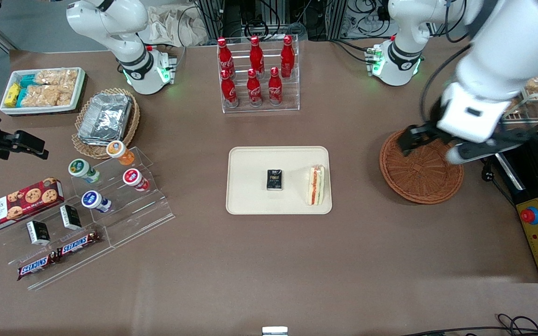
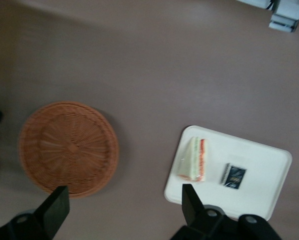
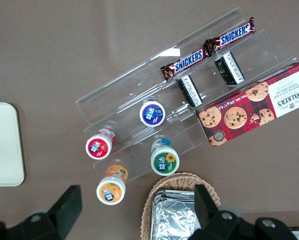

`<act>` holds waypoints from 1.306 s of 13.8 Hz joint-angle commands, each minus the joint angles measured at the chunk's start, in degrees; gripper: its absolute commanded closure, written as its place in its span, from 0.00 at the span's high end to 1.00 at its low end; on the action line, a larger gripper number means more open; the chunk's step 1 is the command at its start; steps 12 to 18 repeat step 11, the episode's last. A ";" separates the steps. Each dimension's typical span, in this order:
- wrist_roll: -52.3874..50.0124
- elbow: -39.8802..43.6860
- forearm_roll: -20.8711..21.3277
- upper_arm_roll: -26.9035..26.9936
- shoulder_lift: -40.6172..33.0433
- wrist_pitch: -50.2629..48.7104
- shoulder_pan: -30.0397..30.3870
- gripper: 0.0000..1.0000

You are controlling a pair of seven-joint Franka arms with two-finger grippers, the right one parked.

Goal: Place sandwich from basket to tray

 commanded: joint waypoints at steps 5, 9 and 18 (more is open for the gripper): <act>24.95 -9.49 -1.45 12.63 -7.83 -1.53 -1.12 1.00; 25.40 -8.17 -1.54 12.37 -6.86 -2.94 -1.21 1.00; 25.40 -8.35 -1.63 12.28 -6.95 -2.94 -1.21 1.00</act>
